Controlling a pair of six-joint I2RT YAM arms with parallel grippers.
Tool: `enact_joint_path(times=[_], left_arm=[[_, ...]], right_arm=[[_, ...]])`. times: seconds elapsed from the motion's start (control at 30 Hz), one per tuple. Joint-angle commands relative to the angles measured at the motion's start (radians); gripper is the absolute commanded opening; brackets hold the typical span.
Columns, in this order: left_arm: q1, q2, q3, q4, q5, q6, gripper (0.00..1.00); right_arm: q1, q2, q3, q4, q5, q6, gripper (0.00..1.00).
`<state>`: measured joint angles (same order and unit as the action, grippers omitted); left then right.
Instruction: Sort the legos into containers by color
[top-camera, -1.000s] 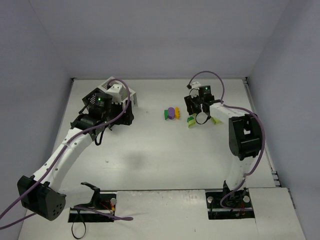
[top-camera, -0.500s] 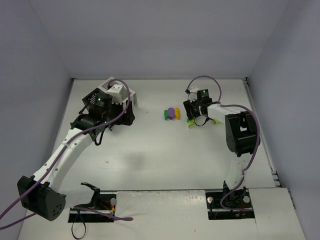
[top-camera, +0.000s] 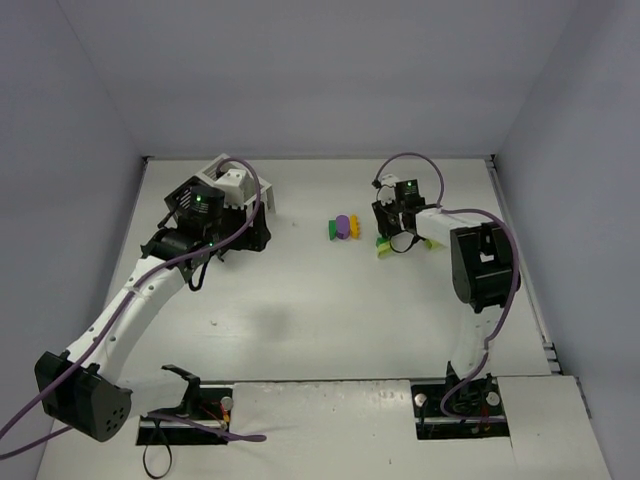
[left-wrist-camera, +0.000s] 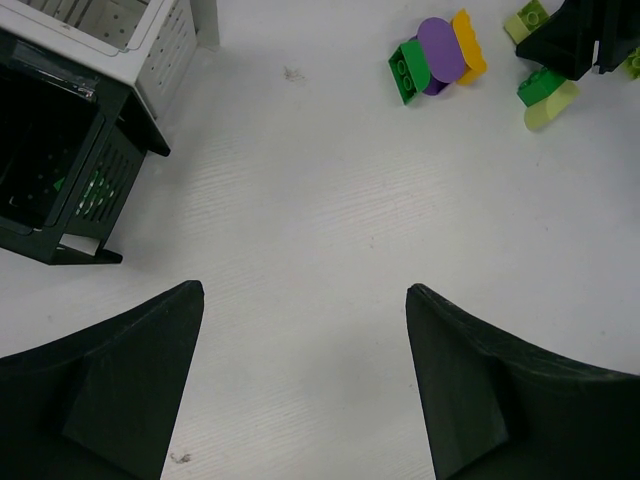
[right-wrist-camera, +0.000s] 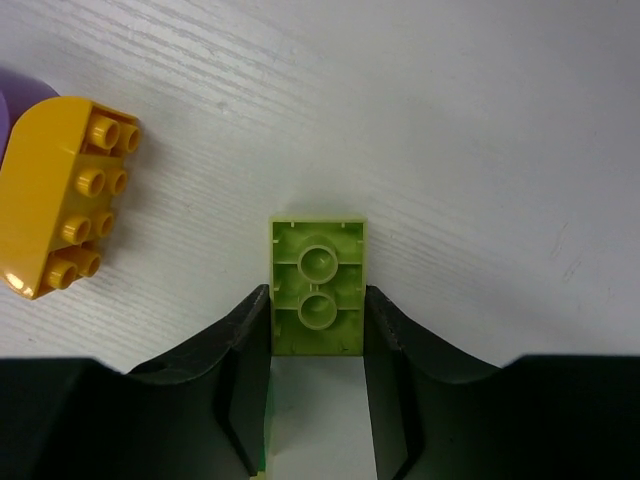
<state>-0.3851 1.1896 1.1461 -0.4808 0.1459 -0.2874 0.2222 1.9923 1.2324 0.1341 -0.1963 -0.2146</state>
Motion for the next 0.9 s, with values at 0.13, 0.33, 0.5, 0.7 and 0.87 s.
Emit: enact_joint_path(times=[0.13,0.33,0.5,0.7,0.87], left_arm=[[0.002,-0.018,0.018,0.064,0.072,-0.007,0.76],[0.002,-0.042,0.029,0.091,0.219,-0.132,0.76],[-0.026,-0.076,0.038,0.128,0.336,-0.252,0.76],[-0.132,-0.105,0.032,0.208,0.345,-0.369,0.77],[-0.245,-0.075,0.043,0.242,0.288,-0.397,0.77]], right_arm=[[0.023,-0.275,-0.125,0.125,-0.026,0.032,0.00],[0.178,-0.599,-0.292,0.219,0.015,0.024,0.00],[0.342,-0.803,-0.410,0.271,-0.005,0.018,0.00],[0.488,-0.977,-0.527,0.352,-0.037,0.011,0.00],[0.525,-1.041,-0.573,0.361,-0.060,0.006,0.00]])
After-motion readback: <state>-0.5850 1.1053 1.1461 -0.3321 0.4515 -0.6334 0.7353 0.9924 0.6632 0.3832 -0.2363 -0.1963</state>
